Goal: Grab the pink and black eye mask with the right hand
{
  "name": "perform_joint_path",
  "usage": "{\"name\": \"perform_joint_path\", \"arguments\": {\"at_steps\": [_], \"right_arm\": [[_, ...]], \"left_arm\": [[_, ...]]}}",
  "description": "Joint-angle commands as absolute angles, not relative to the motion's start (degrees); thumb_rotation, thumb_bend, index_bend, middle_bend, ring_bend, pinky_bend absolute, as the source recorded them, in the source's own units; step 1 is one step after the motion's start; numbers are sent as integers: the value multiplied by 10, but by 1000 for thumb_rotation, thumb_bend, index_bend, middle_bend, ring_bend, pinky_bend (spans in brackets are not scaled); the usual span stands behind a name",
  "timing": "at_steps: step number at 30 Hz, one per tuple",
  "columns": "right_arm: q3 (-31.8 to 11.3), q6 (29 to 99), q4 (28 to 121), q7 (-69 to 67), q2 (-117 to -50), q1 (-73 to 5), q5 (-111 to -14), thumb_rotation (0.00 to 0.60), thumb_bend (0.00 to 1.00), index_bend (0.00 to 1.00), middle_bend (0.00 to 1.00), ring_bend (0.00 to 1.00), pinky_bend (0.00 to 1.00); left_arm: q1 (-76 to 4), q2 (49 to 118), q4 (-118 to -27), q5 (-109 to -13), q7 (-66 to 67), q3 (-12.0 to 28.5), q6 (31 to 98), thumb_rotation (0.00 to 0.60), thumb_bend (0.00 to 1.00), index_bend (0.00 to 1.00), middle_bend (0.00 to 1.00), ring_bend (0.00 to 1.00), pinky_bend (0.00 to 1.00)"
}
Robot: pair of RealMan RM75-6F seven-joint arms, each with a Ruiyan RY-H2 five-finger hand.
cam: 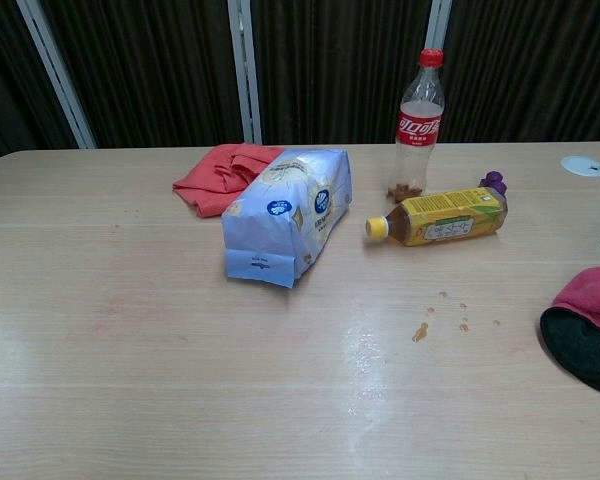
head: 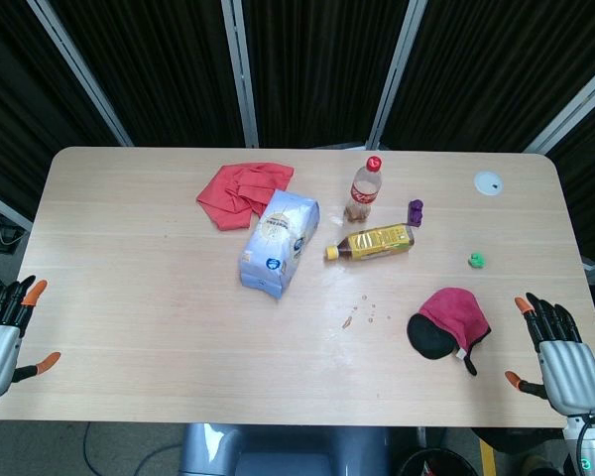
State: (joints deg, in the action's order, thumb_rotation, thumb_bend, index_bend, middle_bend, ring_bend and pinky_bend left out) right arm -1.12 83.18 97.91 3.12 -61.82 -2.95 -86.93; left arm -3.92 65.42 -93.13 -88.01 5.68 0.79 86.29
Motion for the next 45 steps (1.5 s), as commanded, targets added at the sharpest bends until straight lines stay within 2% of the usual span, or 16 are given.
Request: {"name": "perform_joint_path", "arguments": {"at_steps": [1,25,34,38,45], "right_arm": [[-11,832,979,31,-618,-30,-869,600,0,0,0,0,0],[-8,813,999,38,-618,-41,-875,600,0,0,0,0,0],[-23,720,1053,134,-642,-94,-813,600,0,3,0,0,1],[-32,679,1068,187,-660,-118,-754,600,0,8,0,0,2],[-45,656,1063,229,-704,-141,-670,600,0,7,0,0,2]], "left_arm": [[-39,654,-931,-880,57,8,863,600,0,0,0,0,0],[-40,655,-927,-883,51,8,865,600,0,0,0,0,0],[-39,655,-928,-884,52,7,866,600,0,0,0,0,0],[-40,655,-928,-885,51,7,864,600,0,0,0,0,0],[-40,655,-928,-883,51,7,862,600,0,0,0,0,0]]}}
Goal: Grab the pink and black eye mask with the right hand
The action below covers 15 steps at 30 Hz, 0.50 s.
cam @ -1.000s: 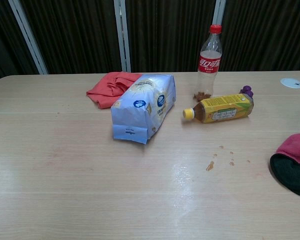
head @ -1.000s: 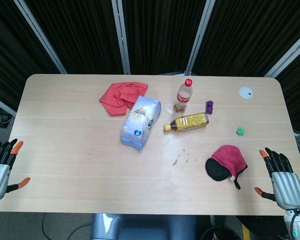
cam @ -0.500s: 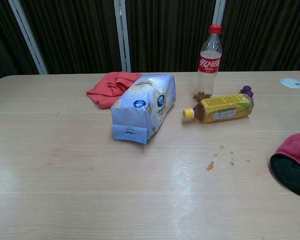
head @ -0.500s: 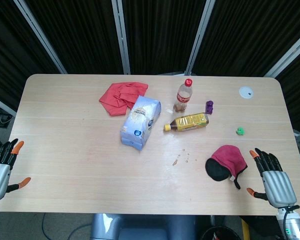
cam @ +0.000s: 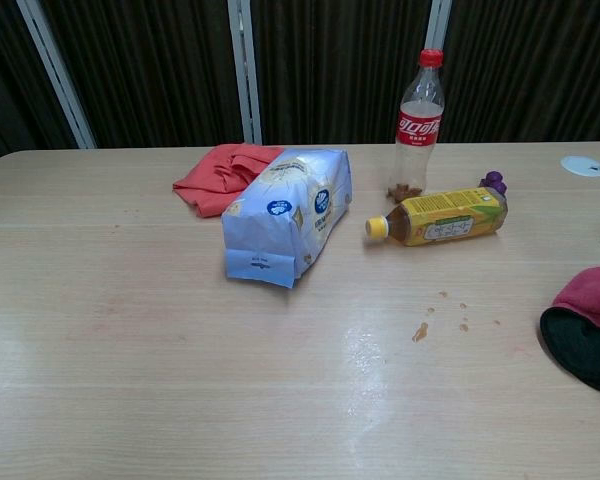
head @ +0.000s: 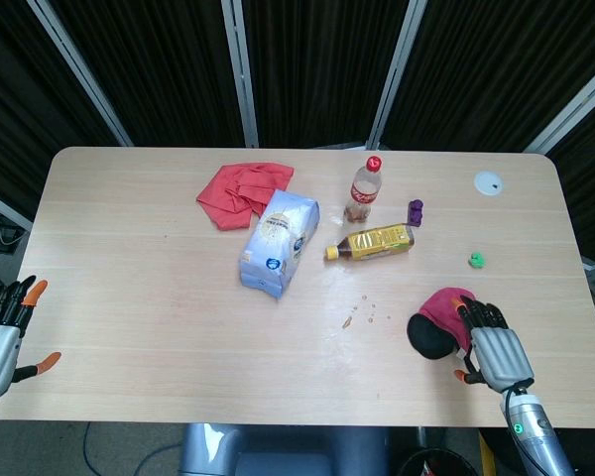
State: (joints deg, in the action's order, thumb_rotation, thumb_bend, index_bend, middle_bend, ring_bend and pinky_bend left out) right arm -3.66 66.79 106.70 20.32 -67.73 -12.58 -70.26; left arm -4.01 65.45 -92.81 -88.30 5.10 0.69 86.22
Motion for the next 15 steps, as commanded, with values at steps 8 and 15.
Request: {"name": "perform_joint_path", "arguments": {"at_steps": [8,15], "right_arm": [[-63,658,1032,267,-764,-165,-600,600,0,6,0,0,2],[-68,665,997,278,-814,-178,-563,600,0,4,0,0,2]], "left_arm": [[-42,656,-926,-881,51,7,859,600,0,0,0,0,0],[-44,656,-925,-877,50,8,854,600,0,0,0,0,0]]}}
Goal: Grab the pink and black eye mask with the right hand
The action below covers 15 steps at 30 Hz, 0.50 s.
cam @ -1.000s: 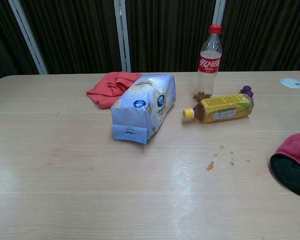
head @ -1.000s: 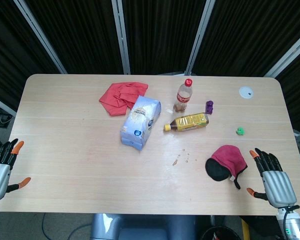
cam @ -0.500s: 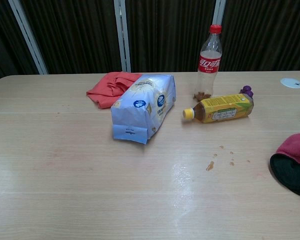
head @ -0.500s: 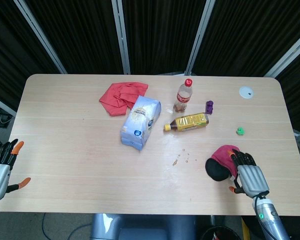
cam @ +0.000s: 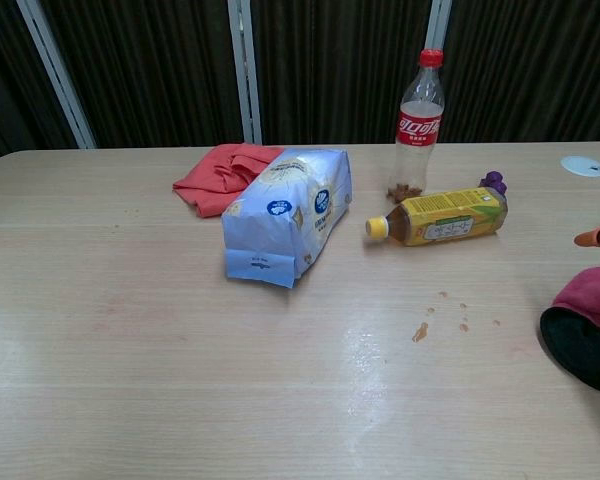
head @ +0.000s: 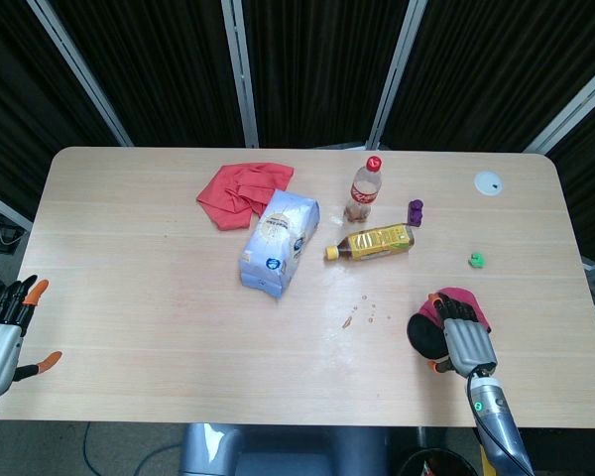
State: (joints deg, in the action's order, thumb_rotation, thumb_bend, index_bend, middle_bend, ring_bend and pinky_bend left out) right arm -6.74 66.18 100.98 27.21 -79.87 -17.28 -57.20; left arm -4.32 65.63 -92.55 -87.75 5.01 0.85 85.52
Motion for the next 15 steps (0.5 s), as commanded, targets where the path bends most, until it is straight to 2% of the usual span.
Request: {"name": "perform_joint_path", "arguments": {"at_steps": [1,15], "right_arm": [[-67,665,994,279,-817,-179,-561,600,0,3,0,0,2],[-68,654,867,273,-908,-198,-524,600,0,0,0,0,3]], "left_arm": [[-44,657,-925,-876,50,8,853,600,0,0,0,0,0],[-49,661,-919,-871,54,10,844,600,0,0,0,0,0]]}}
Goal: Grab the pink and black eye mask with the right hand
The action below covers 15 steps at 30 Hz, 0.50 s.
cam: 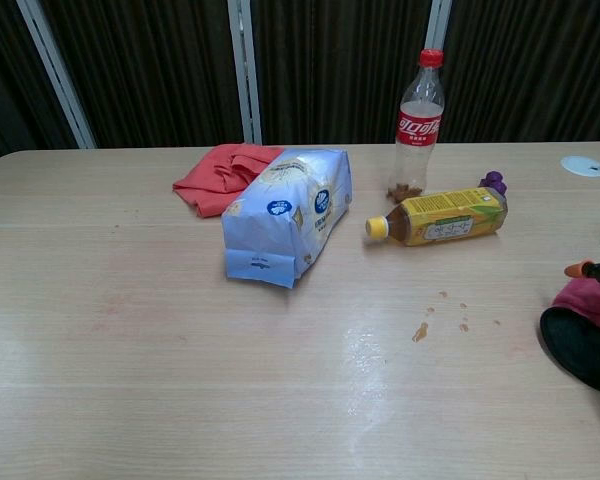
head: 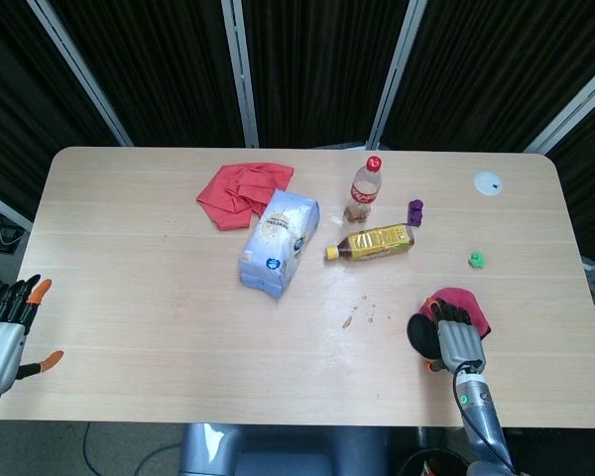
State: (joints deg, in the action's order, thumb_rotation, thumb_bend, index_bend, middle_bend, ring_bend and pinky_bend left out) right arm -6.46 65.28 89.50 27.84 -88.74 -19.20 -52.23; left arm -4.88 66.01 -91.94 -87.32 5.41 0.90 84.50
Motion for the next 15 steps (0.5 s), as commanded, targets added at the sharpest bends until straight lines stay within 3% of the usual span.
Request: {"name": "perform_joint_path", "arguments": {"at_steps": [1,15], "right_arm": [[-70,655,858,271,-913,-199,-526,600,0,0,0,0,3],[-99,642,746,283,-946,-218,-493,600,12,0,0,0,2]], "left_arm": [[-50,661,-919,-870,53,10,843,600,0,0,0,0,0],[-54,660,-923,-860,50,11,832,600,0,0,0,0,0]]}}
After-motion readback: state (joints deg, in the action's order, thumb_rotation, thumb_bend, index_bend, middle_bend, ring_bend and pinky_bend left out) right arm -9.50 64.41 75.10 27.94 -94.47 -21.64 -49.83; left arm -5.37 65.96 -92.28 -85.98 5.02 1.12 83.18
